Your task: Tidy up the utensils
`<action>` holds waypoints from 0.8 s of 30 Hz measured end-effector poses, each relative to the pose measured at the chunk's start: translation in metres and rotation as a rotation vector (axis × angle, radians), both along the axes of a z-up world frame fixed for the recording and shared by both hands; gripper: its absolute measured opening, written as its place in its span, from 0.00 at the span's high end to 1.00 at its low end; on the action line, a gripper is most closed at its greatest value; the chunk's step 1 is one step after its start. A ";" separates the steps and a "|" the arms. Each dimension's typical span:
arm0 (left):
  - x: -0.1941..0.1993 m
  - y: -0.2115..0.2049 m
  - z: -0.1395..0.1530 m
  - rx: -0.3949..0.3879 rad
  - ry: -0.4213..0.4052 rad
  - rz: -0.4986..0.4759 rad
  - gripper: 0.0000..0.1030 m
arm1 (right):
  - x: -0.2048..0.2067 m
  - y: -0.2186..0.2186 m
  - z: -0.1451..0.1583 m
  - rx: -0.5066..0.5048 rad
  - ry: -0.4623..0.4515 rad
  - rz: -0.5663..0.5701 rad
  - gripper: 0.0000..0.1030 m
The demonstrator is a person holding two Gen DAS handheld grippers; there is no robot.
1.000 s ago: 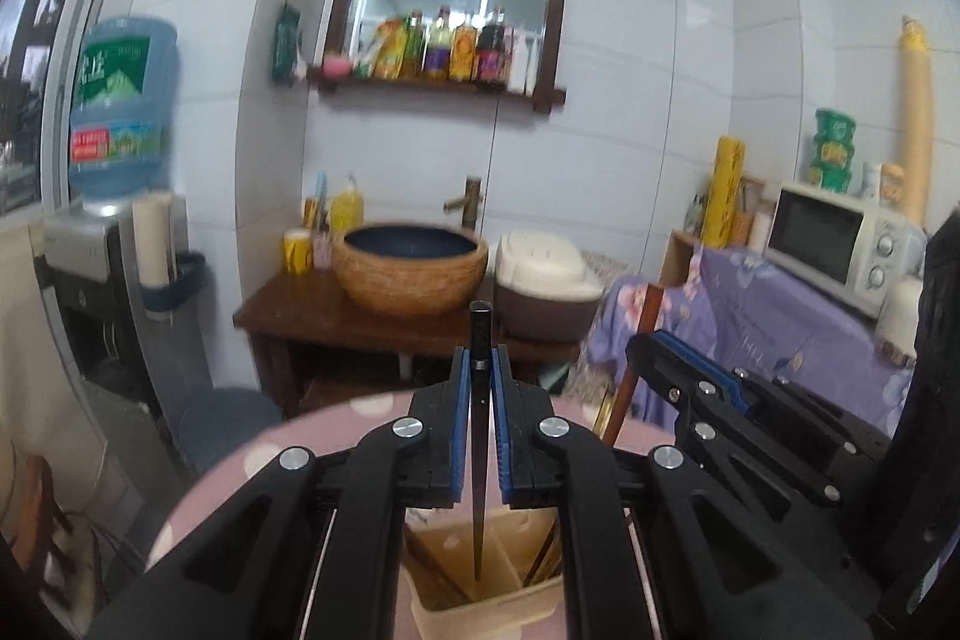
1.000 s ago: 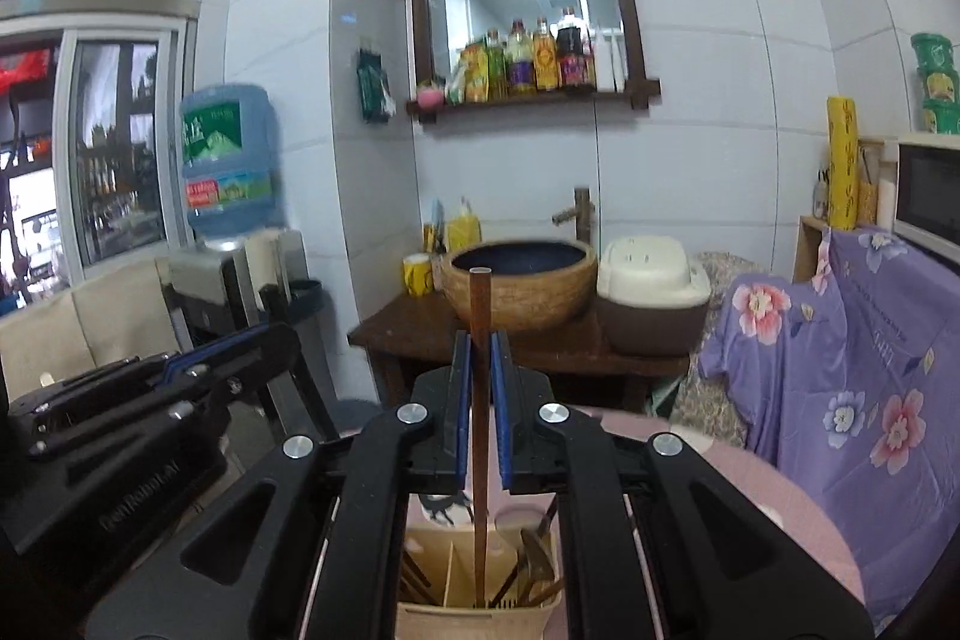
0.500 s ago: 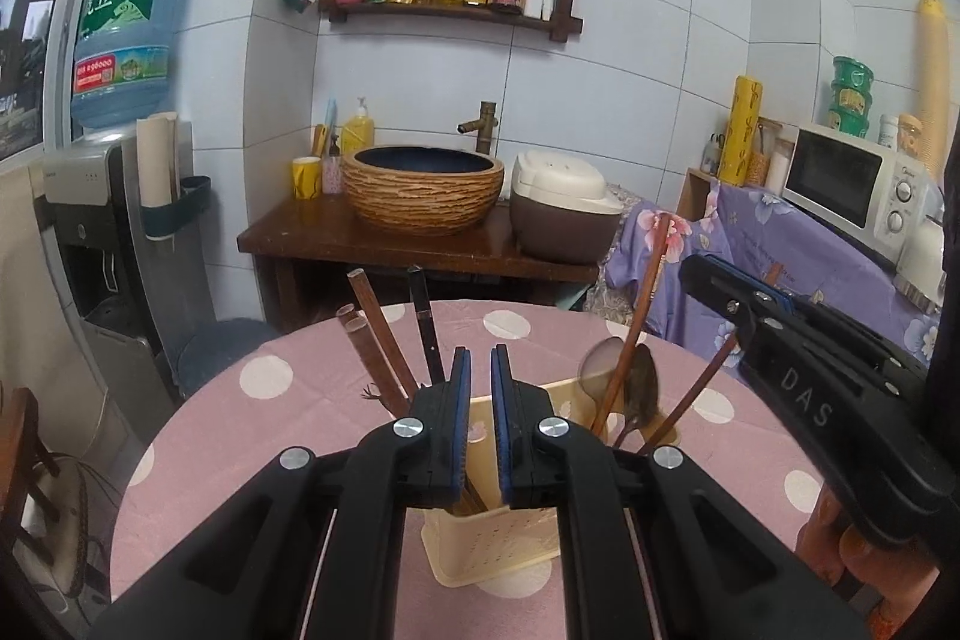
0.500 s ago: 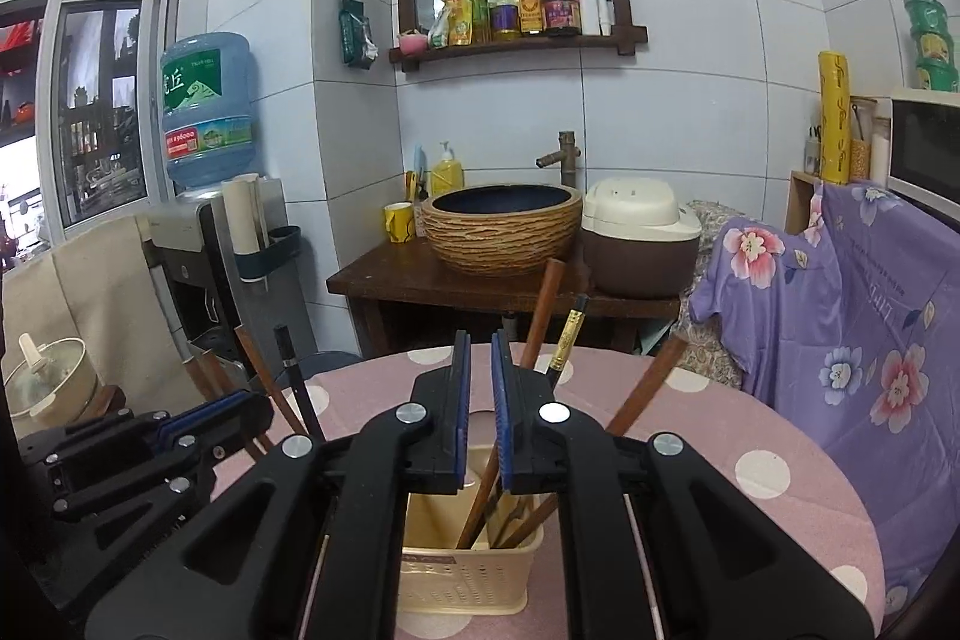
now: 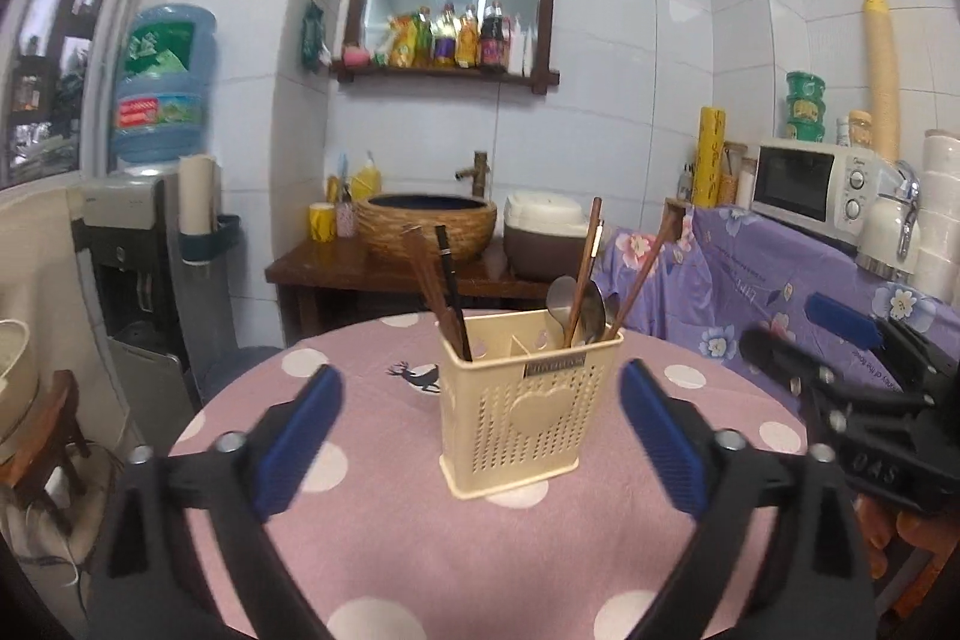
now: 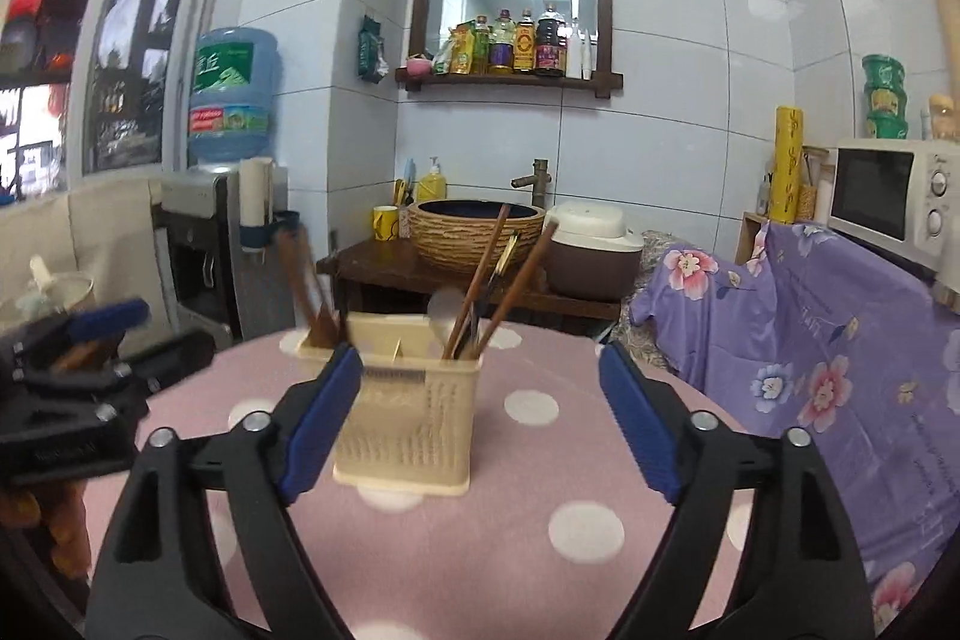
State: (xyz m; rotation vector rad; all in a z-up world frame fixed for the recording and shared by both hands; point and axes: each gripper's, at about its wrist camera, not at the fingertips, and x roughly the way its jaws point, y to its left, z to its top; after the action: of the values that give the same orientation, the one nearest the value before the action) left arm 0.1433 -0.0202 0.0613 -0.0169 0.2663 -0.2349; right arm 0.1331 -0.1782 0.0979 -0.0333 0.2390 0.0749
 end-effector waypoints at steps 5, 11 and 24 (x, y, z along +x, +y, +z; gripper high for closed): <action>-0.057 0.005 -0.032 0.010 -0.021 0.067 0.05 | -0.070 0.009 -0.052 -0.035 0.004 -0.026 0.08; -0.103 0.014 -0.057 -0.002 0.030 0.112 0.05 | -0.130 0.019 -0.097 -0.025 0.034 -0.079 0.06; -0.151 0.033 -0.062 0.004 -0.019 0.194 0.05 | -0.193 0.029 -0.097 -0.018 -0.018 -0.063 0.06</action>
State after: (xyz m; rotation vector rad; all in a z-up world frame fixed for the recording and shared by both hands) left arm -0.0074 0.0127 -0.0010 -0.0365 0.2446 -0.0420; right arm -0.0603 -0.1493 0.0008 -0.0444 0.2228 0.0095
